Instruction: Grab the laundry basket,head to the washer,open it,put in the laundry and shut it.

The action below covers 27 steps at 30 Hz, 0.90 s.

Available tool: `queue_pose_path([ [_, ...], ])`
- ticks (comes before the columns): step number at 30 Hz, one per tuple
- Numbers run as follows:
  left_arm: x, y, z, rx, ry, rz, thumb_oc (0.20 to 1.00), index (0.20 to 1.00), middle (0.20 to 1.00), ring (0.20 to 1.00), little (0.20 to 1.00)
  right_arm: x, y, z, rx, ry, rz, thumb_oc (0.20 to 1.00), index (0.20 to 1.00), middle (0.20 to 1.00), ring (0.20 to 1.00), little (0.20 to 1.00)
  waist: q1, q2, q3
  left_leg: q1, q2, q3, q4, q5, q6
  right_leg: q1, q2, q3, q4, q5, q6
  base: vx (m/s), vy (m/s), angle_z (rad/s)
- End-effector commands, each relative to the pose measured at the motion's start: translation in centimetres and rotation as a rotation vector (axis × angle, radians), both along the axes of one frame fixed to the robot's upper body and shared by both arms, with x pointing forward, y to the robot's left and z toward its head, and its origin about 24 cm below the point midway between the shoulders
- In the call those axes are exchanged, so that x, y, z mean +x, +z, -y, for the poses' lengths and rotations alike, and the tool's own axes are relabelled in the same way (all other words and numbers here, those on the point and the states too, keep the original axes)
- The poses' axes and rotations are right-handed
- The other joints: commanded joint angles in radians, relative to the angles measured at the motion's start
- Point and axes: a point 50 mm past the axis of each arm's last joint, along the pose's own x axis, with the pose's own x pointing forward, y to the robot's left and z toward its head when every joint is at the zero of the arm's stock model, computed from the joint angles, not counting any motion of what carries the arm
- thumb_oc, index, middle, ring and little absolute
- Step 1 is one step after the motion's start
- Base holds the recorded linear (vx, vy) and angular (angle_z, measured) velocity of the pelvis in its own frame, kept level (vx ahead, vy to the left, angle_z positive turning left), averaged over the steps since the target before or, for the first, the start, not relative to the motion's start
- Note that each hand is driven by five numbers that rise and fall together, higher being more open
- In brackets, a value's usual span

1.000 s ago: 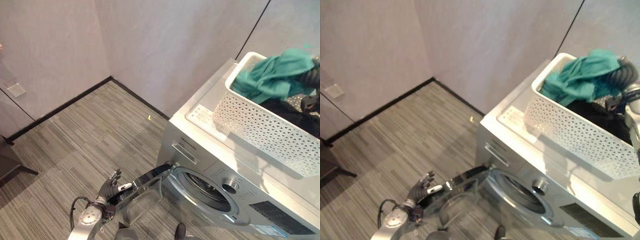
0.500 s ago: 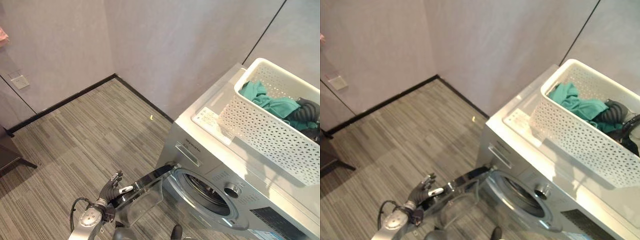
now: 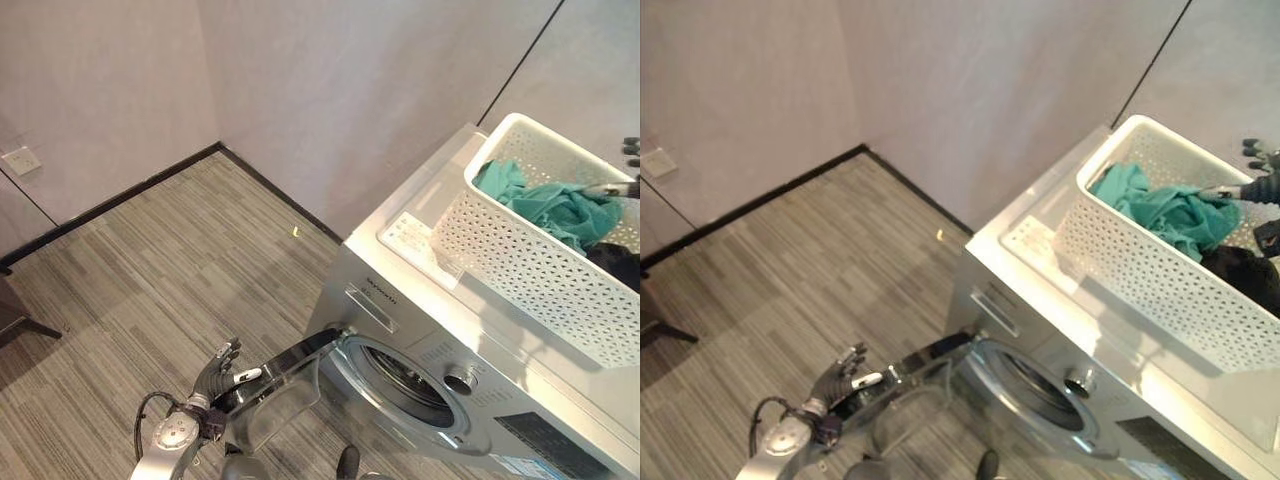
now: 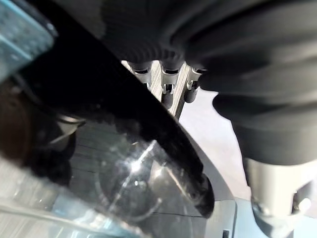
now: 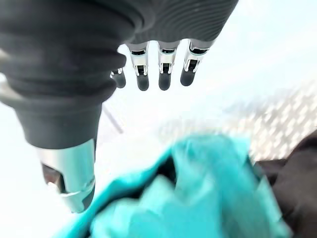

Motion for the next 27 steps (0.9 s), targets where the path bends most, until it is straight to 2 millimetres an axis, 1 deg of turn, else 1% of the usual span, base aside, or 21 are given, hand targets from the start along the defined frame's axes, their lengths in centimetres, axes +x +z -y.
queue_pose_path([
  [1, 1.5, 1.2, 0.3, 0.000, -0.041, 0.076, 1.000, 1.000, 1.000, 1.000, 1.000, -1.8, 5.3, 1.2, -0.080, -0.045, 0.136, 1.000, 1.000, 1.000, 1.000, 1.000, 0.024, -0.040, -0.004, 0.110, 0.040, 0.050, 0.005, -0.133, -0.006, 0.010, -0.049, -0.025, 0.009, -0.007, 0.043, 0.00, 0.000, 0.00],
  [3, 1.4, 1.1, 0.3, 0.003, -0.042, 0.068, 1.000, 1.000, 1.000, 1.000, 1.000, -2.0, 5.0, 1.2, -0.096, -0.036, 0.108, 1.000, 1.000, 1.000, 1.000, 1.000, 0.019, -0.040, -0.005, 0.112, 0.042, 0.051, 0.005, -0.133, -0.007, 0.010, -0.047, -0.024, 0.010, -0.008, 0.042, 0.00, 0.000, 0.00],
  [5, 1.1, 0.8, 0.3, 0.003, -0.042, 0.058, 1.000, 1.000, 1.000, 1.000, 1.000, -2.0, 4.1, 0.9, -0.108, -0.013, 0.069, 1.000, 1.000, 1.000, 1.000, 1.000, 0.014, -0.039, -0.004, 0.115, 0.044, 0.054, 0.005, -0.133, -0.009, 0.010, -0.046, -0.022, 0.011, -0.009, 0.041, 0.00, 0.000, 0.00],
  [7, 1.0, 0.8, 0.3, 0.004, -0.042, 0.054, 1.000, 1.000, 1.000, 1.000, 1.000, -2.2, 2.4, 1.0, -0.133, 0.003, -0.022, 1.000, 1.000, 1.000, 1.000, 1.000, 0.010, -0.038, -0.002, 0.118, 0.046, 0.057, 0.005, -0.132, -0.010, 0.011, -0.045, -0.020, 0.011, -0.009, 0.041, 0.00, 0.000, 0.00],
  [9, 1.0, 0.7, 0.5, -0.003, -0.046, 0.051, 1.000, 1.000, 1.000, 1.000, 1.000, -2.8, 0.6, 1.1, -0.147, 0.014, -0.107, 1.000, 1.000, 1.000, 1.000, 1.000, 0.007, -0.040, -0.001, 0.120, 0.049, 0.058, 0.005, -0.132, -0.011, 0.013, -0.042, -0.021, 0.011, -0.010, 0.040, 0.00, 0.000, 0.00],
  [12, 1.0, 0.8, 0.7, -0.014, -0.049, 0.057, 1.000, 1.000, 1.000, 1.000, 1.000, -3.4, -1.4, 1.5, -0.158, 0.011, -0.198, 1.000, 1.000, 1.000, 1.000, 1.000, 0.008, -0.042, 0.007, 0.119, 0.050, 0.058, 0.005, -0.129, -0.012, 0.011, -0.041, -0.022, 0.012, -0.010, 0.040, 0.00, 0.000, 0.00],
  [14, 1.0, 0.9, 0.8, -0.017, -0.051, 0.059, 1.000, 1.000, 1.000, 1.000, 1.000, -3.6, -2.6, 1.6, -0.158, 0.012, -0.246, 1.000, 1.000, 1.000, 1.000, 1.000, 0.008, -0.041, 0.011, 0.117, 0.051, 0.058, 0.005, -0.128, -0.012, 0.009, -0.041, -0.021, 0.011, -0.008, 0.041, 0.00, 0.000, 0.00],
  [17, 0.9, 0.9, 0.8, -0.021, -0.052, 0.062, 1.000, 1.000, 1.000, 1.000, 1.000, -4.1, -3.6, 1.9, -0.169, 0.010, -0.305, 1.000, 1.000, 1.000, 1.000, 1.000, 0.011, -0.039, 0.018, 0.109, 0.051, 0.057, 0.005, -0.123, -0.014, 0.006, -0.042, -0.024, 0.010, -0.007, 0.040, 0.00, 0.000, 0.00],
  [18, 0.8, 0.9, 0.6, -0.024, -0.044, 0.058, 1.000, 1.000, 1.000, 1.000, 1.000, -5.3, -4.8, 2.8, -0.188, -0.017, -0.395, 1.000, 1.000, 1.000, 1.000, 1.000, 0.014, -0.037, 0.025, 0.098, 0.051, 0.050, 0.005, -0.118, -0.016, 0.004, -0.044, -0.034, 0.008, -0.007, 0.040, -0.01, -0.026, 0.07],
  [19, 0.7, 1.0, 0.4, -0.032, -0.036, 0.060, 1.000, 1.000, 1.000, 1.000, 1.000, -5.5, -5.6, 3.0, -0.189, -0.022, -0.439, 1.000, 1.000, 1.000, 1.000, 1.000, 0.019, -0.036, 0.031, 0.095, 0.049, 0.047, 0.005, -0.117, -0.016, 0.002, -0.045, -0.036, 0.007, -0.004, 0.041, -0.01, -0.023, 0.05],
  [20, 0.7, 1.0, 0.4, -0.036, -0.033, 0.063, 1.000, 1.000, 1.000, 1.000, 1.000, -5.5, -6.0, 3.0, -0.192, -0.022, -0.459, 1.000, 1.000, 1.000, 1.000, 1.000, 0.023, -0.034, 0.034, 0.093, 0.049, 0.047, 0.005, -0.116, -0.016, 0.000, -0.046, -0.037, 0.006, -0.003, 0.042, 0.00, 0.000, 0.00],
  [21, 0.7, 1.2, 0.5, -0.046, -0.038, 0.069, 1.000, 1.000, 1.000, 1.000, 1.000, -5.5, -7.0, 3.1, -0.199, -0.029, -0.516, 1.000, 1.000, 1.000, 1.000, 1.000, 0.032, -0.031, 0.036, 0.088, 0.049, 0.045, 0.005, -0.115, -0.015, -0.003, -0.047, -0.039, 0.004, -0.002, 0.041, 0.00, -0.006, -0.04],
  [22, 0.6, 1.2, 0.5, -0.046, -0.037, 0.069, 1.000, 1.000, 1.000, 1.000, 1.000, -5.4, -7.0, 3.1, -0.199, -0.028, -0.516, 1.000, 1.000, 1.000, 1.000, 1.000, 0.031, -0.031, 0.036, 0.088, 0.049, 0.045, 0.005, -0.115, -0.015, -0.003, -0.047, -0.039, 0.004, -0.002, 0.041, 0.01, -0.012, -0.03],
  [23, 0.7, 1.2, 0.5, -0.044, -0.042, 0.069, 1.000, 1.000, 1.000, 1.000, 1.000, -5.4, -7.7, 3.3, -0.207, -0.035, -0.563, 1.000, 1.000, 1.000, 1.000, 1.000, 0.039, -0.031, 0.039, 0.084, 0.049, 0.044, 0.005, -0.113, -0.016, -0.003, -0.049, -0.043, 0.003, -0.001, 0.042, 0.00, 0.000, 0.00],
  [24, 0.6, 1.2, 0.5, -0.045, -0.039, 0.069, 1.000, 1.000, 1.000, 1.000, 1.000, -5.3, -7.6, 3.2, -0.208, -0.033, -0.562, 1.000, 1.000, 1.000, 1.000, 1.000, 0.037, -0.031, 0.039, 0.084, 0.048, 0.044, 0.005, -0.113, -0.016, -0.003, -0.049, -0.043, 0.003, -0.001, 0.042, 0.00, 0.000, 0.00],
  [27, 0.5, 1.0, 0.5, -0.053, -0.031, 0.061, 1.000, 1.000, 1.000, 1.000, 1.000, -5.1, -7.6, 3.4, -0.255, -0.045, -0.616, 1.000, 1.000, 1.000, 1.000, 1.000, 0.050, -0.030, 0.046, 0.074, 0.046, 0.038, 0.005, -0.108, -0.017, -0.007, -0.050, -0.051, 0.002, -0.001, 0.042, 0.01, -0.011, 0.00],
])
